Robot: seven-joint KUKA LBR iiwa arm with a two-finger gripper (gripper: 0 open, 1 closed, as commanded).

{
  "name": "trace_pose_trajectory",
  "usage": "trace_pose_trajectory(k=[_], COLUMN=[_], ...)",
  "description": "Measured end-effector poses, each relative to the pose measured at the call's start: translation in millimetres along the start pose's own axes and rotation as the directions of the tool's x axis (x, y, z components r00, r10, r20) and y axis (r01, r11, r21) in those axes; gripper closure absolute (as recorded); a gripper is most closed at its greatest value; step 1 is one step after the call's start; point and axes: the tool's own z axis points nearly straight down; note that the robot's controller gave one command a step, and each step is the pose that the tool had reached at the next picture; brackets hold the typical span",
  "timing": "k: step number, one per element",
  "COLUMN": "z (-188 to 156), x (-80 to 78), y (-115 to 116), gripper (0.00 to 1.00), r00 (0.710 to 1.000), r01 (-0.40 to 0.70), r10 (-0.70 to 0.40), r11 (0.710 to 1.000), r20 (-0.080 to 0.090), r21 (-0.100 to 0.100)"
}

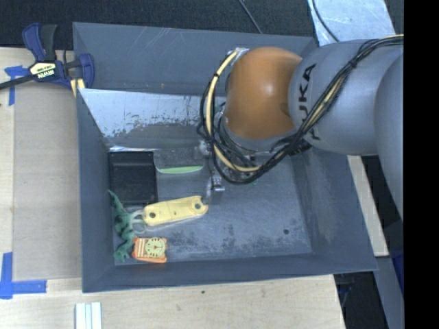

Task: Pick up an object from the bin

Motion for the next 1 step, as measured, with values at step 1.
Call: trace_pose_trajectory(k=[1], z=[-4.5], x=[-2.0], y=[-0.2], gripper=[0.0], r00=[1.0], r01=[-0.004], r10=[0.004], r11=[1.0], r20=[0.008], r21=[-0.001])
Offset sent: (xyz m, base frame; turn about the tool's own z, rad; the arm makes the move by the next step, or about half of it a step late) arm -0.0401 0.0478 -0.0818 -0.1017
